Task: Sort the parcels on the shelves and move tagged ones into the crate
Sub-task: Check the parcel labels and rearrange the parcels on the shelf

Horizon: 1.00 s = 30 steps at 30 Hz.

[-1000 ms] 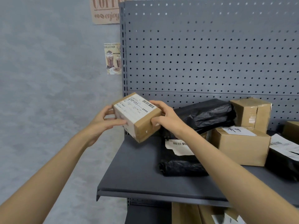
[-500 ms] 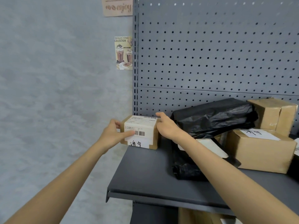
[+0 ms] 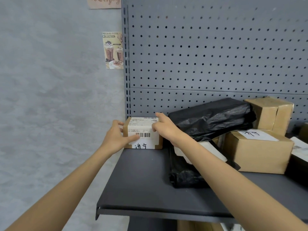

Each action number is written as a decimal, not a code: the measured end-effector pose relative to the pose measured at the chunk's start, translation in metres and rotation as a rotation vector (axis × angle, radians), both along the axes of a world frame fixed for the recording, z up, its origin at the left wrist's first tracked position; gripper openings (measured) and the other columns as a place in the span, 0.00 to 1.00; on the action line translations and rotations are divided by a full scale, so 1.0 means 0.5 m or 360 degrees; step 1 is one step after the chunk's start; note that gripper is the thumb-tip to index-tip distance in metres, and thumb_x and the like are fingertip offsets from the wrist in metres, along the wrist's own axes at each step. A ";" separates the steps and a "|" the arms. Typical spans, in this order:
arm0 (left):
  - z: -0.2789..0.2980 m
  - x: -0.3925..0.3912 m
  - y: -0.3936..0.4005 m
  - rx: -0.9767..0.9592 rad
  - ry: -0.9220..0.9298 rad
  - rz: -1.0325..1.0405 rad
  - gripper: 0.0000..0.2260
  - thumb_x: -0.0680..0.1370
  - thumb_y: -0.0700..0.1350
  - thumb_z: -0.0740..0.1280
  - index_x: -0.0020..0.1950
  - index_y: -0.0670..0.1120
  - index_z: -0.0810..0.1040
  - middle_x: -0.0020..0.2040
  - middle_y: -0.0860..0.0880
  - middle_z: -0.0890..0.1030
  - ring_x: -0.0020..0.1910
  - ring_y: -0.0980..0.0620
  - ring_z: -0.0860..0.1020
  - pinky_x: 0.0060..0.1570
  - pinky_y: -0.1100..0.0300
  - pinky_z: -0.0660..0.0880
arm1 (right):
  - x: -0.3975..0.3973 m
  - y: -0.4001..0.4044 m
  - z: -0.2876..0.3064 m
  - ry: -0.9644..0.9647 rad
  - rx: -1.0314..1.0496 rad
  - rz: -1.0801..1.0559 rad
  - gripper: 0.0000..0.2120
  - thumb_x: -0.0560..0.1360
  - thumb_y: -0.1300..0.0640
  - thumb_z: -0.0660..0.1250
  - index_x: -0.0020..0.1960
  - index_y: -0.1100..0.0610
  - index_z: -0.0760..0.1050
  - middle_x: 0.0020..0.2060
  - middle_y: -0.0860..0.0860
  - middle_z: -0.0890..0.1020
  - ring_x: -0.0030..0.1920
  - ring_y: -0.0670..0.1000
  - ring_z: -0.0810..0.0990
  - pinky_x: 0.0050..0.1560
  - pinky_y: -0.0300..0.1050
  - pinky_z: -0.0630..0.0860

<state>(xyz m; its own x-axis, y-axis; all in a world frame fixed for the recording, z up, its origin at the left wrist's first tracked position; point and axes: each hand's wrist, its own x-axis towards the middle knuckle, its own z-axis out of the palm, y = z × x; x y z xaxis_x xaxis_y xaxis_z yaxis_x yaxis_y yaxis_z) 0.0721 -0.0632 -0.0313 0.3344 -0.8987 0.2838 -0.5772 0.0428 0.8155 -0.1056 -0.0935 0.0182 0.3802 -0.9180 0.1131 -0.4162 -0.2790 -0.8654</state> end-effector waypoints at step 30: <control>0.083 -0.219 0.054 -0.0242 -0.0293 -0.0513 0.17 0.76 0.44 0.66 0.64 0.52 0.70 0.66 0.49 0.71 0.66 0.52 0.68 0.67 0.53 0.65 | -0.275 0.021 0.033 0.1956 -0.1460 -0.0501 0.36 0.73 0.58 0.68 0.75 0.53 0.52 0.70 0.54 0.65 0.72 0.59 0.61 0.72 0.63 0.53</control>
